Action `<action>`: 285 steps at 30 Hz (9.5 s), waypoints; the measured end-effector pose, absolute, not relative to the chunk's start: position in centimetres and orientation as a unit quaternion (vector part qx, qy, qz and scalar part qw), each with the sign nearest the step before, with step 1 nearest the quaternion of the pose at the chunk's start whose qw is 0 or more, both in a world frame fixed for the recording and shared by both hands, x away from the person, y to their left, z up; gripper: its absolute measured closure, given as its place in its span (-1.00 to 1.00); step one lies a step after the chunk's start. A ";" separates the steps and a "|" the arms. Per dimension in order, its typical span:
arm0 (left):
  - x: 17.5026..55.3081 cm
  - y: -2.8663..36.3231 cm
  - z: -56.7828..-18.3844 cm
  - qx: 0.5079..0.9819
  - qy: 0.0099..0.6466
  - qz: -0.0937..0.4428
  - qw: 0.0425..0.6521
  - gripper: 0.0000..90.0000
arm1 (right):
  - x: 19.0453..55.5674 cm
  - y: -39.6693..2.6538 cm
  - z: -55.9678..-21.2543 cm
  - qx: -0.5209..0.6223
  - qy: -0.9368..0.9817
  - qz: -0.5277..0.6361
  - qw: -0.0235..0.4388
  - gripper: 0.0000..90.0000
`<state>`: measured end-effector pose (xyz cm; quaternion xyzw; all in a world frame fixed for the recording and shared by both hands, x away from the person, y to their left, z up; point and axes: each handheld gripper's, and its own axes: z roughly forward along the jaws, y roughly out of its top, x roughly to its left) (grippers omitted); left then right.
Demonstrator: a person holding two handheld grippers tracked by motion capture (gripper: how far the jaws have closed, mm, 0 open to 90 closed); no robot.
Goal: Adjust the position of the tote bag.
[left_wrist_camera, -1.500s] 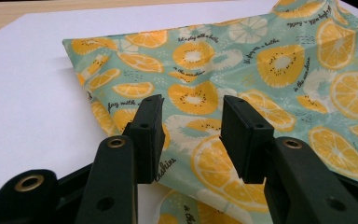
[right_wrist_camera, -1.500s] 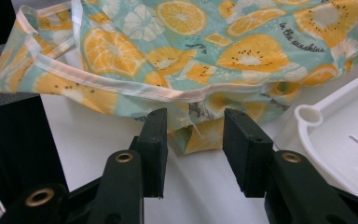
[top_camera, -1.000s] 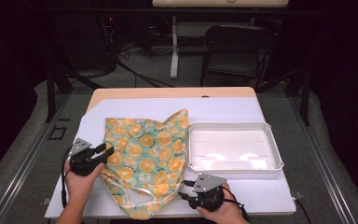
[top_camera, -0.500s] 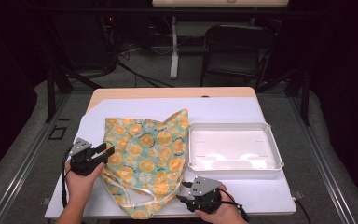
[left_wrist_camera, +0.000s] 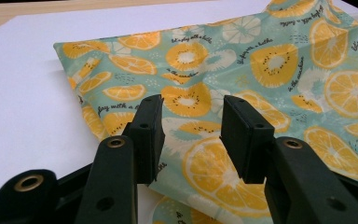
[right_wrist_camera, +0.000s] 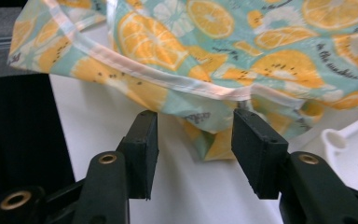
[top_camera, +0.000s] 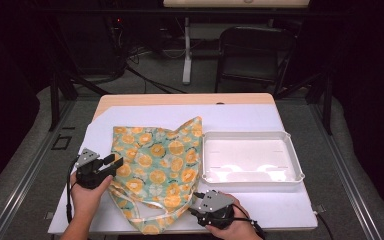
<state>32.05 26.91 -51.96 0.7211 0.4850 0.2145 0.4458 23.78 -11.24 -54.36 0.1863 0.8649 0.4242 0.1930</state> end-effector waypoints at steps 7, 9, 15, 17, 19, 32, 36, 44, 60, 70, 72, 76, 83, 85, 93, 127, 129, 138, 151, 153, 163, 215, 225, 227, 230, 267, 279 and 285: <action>31.6 27.0 -52.0 0.724 0.486 0.214 0.441 0.30 | 23.9 -11.1 -53.7 0.183 0.853 0.440 0.211 0.09; 31.5 27.0 -52.1 0.725 0.484 0.216 0.440 0.30 | 23.8 -10.9 -53.7 0.174 0.855 0.440 0.212 0.09; 31.1 27.1 -52.1 0.729 0.481 0.217 0.436 0.29 | 23.8 -10.0 -53.7 0.153 0.860 0.438 0.211 0.11; 30.9 27.1 -52.1 0.729 0.481 0.217 0.436 0.29 | 23.9 -9.8 -53.8 0.148 0.862 0.438 0.209 0.15; 30.6 27.1 -52.0 0.729 0.481 0.217 0.437 0.29 | 24.0 -9.5 -53.8 0.148 0.864 0.435 0.206 0.23; 29.1 27.7 -51.6 0.724 0.477 0.226 0.444 0.29 | 25.0 -8.8 -53.6 0.148 0.869 0.437 0.181 0.78; 28.6 27.5 -51.5 0.726 0.473 0.226 0.445 0.29 | 25.5 -8.7 -53.4 0.159 0.864 0.448 0.164 0.87; 27.3 26.7 -50.8 0.728 0.458 0.221 0.459 0.25 | 26.8 -9.1 -52.3 0.189 0.845 0.482 0.135 0.95; 26.4 25.3 -50.4 0.745 0.432 0.215 0.461 0.23 | 28.7 -8.4 -49.4 0.190 0.842 0.484 0.142 0.98; 26.5 25.3 -50.6 0.745 0.433 0.214 0.460 0.24 | 30.8 -8.0 -47.7 0.211 0.825 0.506 0.135 0.98; 26.5 25.3 -50.6 0.745 0.433 0.215 0.459 0.23 | 31.4 -7.8 -47.2 0.211 0.821 0.513 0.137 0.97; 26.4 25.3 -50.5 0.740 0.435 0.225 0.461 0.20 | 32.2 -7.8 -46.7 0.213 0.815 0.520 0.141 0.97; 26.1 25.2 -49.0 0.737 0.425 0.233 0.470 0.15 | 33.0 -8.3 -46.9 0.225 0.806 0.526 0.148 0.97; 25.9 24.7 -48.5 0.745 0.415 0.224 0.471 0.15 | 33.1 -8.4 -46.9 0.225 0.806 0.528 0.148 0.97; 24.2 21.4 -48.4 0.783 0.365 0.197 0.463 0.12 | 33.1 -8.4 -47.3 0.221 0.810 0.523 0.150 0.96; 21.4 22.9 -51.5 0.785 0.396 0.160 0.450 0.09 | 32.5 -9.0 -48.3 0.233 0.810 0.517 0.149 0.92; 21.8 22.8 -51.8 0.784 0.396 0.147 0.455 0.09 | 32.5 -8.9 -48.3 0.230 0.812 0.515 0.149 0.92; 22.9 21.4 -52.8 0.797 0.377 0.125 0.455 0.08 | 32.4 -8.9 -48.4 0.229 0.812 0.515 0.149 0.92; 22.9 21.3 -53.3 0.809 0.376 0.115 0.437 0.67 | 32.3 -8.8 -48.6 0.227 0.814 0.513 0.148 0.91; 22.8 21.1 -53.3 0.813 0.372 0.113 0.435 0.78 | 32.3 -8.8 -48.6 0.227 0.814 0.514 0.148 0.91; 22.2 21.0 -52.7 0.815 0.354 0.130 0.440 1.00 | 32.3 -8.9 -48.6 0.229 0.814 0.514 0.149 0.91; 33.5 21.5 -45.9 0.779 0.376 0.254 0.432 1.00 | 32.4 -9.0 -49.1 0.231 0.815 0.511 0.146 0.90; 35.8 19.8 -48.8 0.800 0.389 0.214 0.404 1.00 | 32.5 -9.0 -49.2 0.233 0.817 0.508 0.145 0.90; 36.0 19.5 -49.1 0.805 0.388 0.209 0.396 1.00 | 32.5 -8.9 -49.2 0.233 0.817 0.508 0.145 0.90; 36.2 19.0 -49.6 0.813 0.385 0.204 0.387 1.00 | 32.5 -8.9 -49.3 0.233 0.816 0.508 0.145 0.90; 26.8 22.4 -46.9 0.791 0.357 0.211 0.449 0.15 | 32.7 -9.0 -49.6 0.241 0.817 0.504 0.146 0.90; 25.4 20.6 -49.7 0.810 0.340 0.172 0.446 0.18 | 32.7 -9.0 -49.6 0.241 0.817 0.503 0.146 0.90; 25.2 19.1 -50.8 0.827 0.321 0.162 0.431 0.27 | 32.7 -9.0 -49.6 0.241 0.817 0.503 0.147 0.89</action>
